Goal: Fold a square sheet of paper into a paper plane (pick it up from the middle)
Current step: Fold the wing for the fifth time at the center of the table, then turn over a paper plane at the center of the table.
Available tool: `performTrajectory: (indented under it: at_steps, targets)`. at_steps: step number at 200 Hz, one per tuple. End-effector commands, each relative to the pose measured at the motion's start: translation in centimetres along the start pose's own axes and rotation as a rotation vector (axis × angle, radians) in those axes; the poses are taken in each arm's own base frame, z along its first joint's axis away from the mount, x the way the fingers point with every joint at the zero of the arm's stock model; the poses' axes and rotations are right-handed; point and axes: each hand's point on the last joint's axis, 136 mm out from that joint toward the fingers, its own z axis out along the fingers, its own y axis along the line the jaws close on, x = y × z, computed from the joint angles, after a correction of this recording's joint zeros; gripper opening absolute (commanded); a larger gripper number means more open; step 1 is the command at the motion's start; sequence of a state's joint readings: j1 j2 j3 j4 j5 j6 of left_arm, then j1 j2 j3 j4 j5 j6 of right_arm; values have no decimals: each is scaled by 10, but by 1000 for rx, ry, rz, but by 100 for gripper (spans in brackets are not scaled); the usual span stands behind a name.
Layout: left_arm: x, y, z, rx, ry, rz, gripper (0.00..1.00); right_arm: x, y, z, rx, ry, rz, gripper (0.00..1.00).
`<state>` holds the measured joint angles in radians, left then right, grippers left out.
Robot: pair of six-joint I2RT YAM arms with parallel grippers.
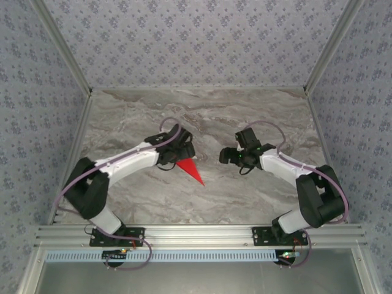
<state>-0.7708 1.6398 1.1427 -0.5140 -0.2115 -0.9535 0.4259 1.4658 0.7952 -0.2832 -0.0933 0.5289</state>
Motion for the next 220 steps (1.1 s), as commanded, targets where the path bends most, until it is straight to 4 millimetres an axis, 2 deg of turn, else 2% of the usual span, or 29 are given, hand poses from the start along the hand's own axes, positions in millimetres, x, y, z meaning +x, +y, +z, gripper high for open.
performTrajectory:
  at_steps: [1,9,49,116,173,220]
  targets:
    - [13,3,9,-134,41,21,90,-10,-19,-4,43,-53,-14,89]
    - [14,-5,14,-136,46,32,90,-10,-23,-3,41,-55,-7,89]
    - [23,-9,28,-268,118,93,87,-4,-37,4,32,-47,28,89]
    - [40,1,29,-377,185,99,79,1,-36,8,9,-13,43,86]
    - [43,3,30,-399,211,105,78,3,-36,10,6,0,50,85]
    - [37,6,22,-400,174,83,66,4,-37,11,10,6,51,85]
